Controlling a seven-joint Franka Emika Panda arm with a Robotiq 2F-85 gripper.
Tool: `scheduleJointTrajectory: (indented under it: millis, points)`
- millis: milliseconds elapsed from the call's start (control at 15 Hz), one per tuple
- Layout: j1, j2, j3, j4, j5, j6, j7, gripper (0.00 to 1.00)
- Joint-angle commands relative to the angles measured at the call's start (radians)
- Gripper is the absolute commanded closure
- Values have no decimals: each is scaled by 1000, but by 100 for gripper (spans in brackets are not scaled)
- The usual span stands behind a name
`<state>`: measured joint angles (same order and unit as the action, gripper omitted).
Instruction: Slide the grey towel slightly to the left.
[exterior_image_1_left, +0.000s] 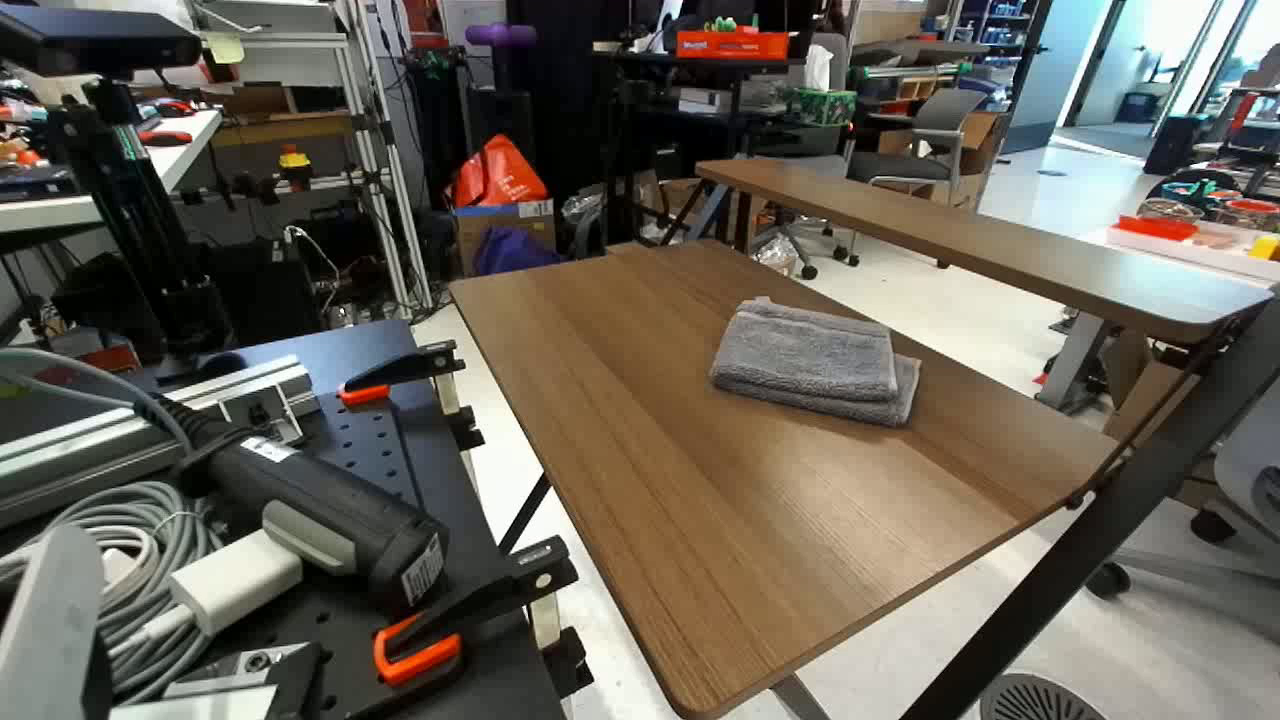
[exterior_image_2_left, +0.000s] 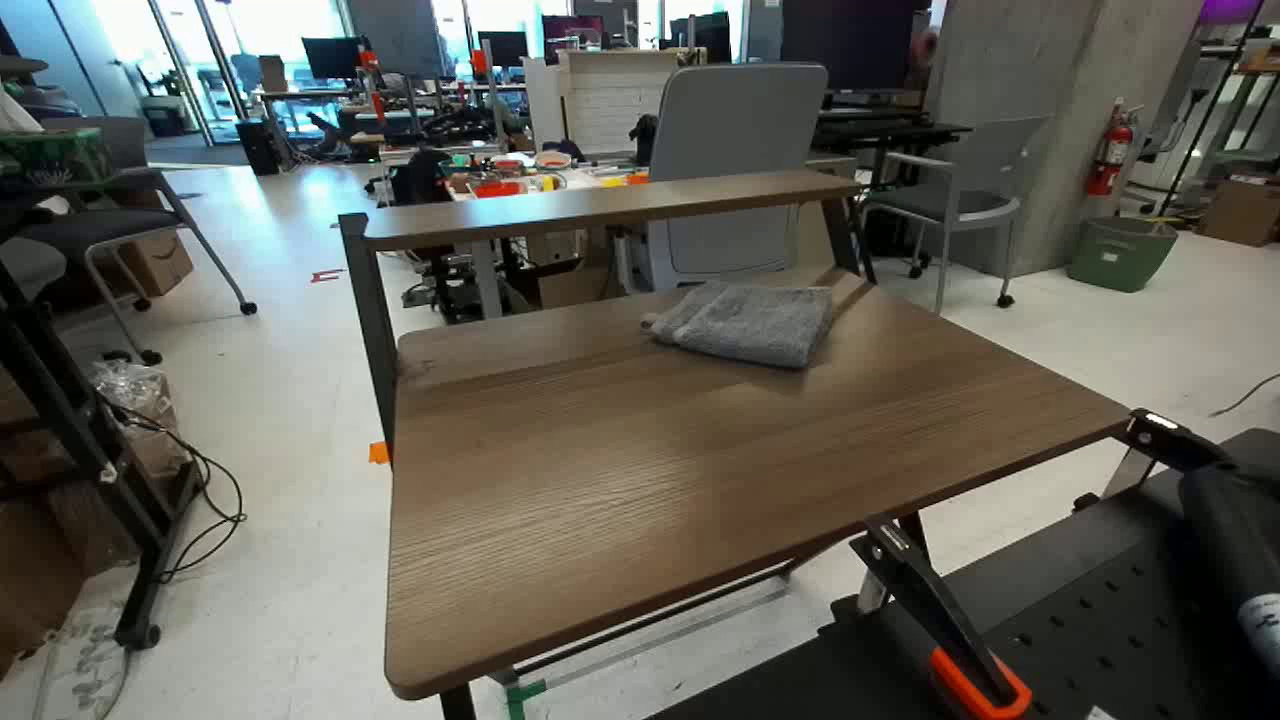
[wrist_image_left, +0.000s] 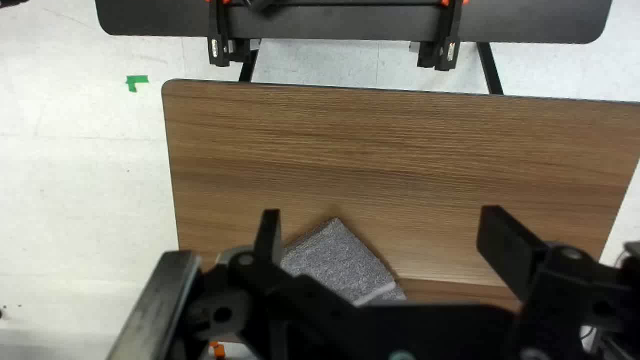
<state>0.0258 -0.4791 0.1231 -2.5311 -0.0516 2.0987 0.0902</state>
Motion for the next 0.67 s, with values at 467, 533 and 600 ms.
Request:
scheduleJointTrajectory:
  millis: [467, 533, 600]
  points:
    - [5, 4, -16, 2, -5, 6, 8, 0]
    - [-8, 21, -27, 6, -13, 32, 5, 0]
    - [-14, 51, -49, 25, 2, 33, -8, 0]
